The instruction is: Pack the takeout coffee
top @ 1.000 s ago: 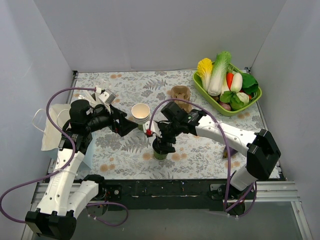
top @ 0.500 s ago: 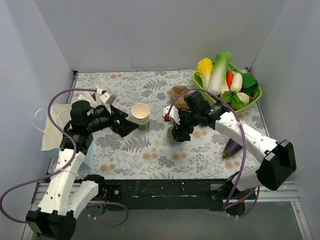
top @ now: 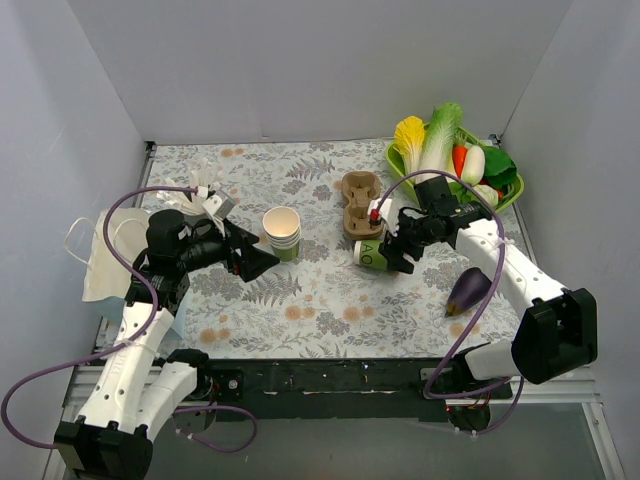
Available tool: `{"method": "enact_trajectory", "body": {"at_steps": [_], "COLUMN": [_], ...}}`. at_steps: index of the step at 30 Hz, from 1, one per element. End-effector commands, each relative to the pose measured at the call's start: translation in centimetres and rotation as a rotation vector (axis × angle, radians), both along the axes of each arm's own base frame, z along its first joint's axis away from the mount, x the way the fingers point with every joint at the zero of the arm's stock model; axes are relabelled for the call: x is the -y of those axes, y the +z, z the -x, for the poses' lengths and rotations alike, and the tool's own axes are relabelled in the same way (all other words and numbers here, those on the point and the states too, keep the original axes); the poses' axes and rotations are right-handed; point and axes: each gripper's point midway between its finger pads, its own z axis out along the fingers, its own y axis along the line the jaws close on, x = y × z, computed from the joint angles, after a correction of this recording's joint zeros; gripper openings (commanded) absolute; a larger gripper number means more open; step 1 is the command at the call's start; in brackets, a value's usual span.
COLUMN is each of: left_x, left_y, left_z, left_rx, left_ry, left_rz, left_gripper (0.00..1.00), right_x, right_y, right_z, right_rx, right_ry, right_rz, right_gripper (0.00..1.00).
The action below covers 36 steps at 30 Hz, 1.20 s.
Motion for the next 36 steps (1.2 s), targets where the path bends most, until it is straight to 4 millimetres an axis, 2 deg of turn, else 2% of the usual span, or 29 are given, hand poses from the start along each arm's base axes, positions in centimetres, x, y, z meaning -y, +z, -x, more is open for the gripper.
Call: {"method": "enact_trajectory", "body": {"at_steps": [1,6,11,12,19,28,36], "left_x": [0.1,0.1,0.6,0.7,1.1,1.0,1.1], "left_y": [0.6,0.2,0.2,0.3,0.5,1.1,1.2], "left_z": [0.6,0.9,1.6,1.7,1.7,0.2,0.2], "left_rx": [0.033,0.045,0.068,0.072,0.070,0.091,0.077], "left_ry": [-0.026,-0.053,-0.131,-0.146,-0.207,-0.188,-0.185], "left_rz": [0.008,-0.017,-0.019,-0.018,-0.034,-0.061,-0.054], "left_gripper": [0.98,0.98,0.98,0.98,0.98,0.98,0.98], "right_x": [-1.6,-0.6,1.6,2.6,5.1,4.1,3.9], "right_y": [1.6,1.5,0.6,0.5,-1.2,-1.2,-3.7], "right_z": [-0.4,-2.0,-3.5,-4.1,-4.3,-3.9,-4.1], "right_rx": [0.036,0.130,0.143,0.149,0.182,0.196,0.131], "right_ry": [0.021,0.004,-0.036,-0.051,0.019,0.066,0.073], "right_rz": [-0.092,-0.045,-0.018,-0.019,-0.020,-0.070,-0.074], "right_gripper": [0.80,0.84,0.87,0.88,0.95,0.97,0.98]}}
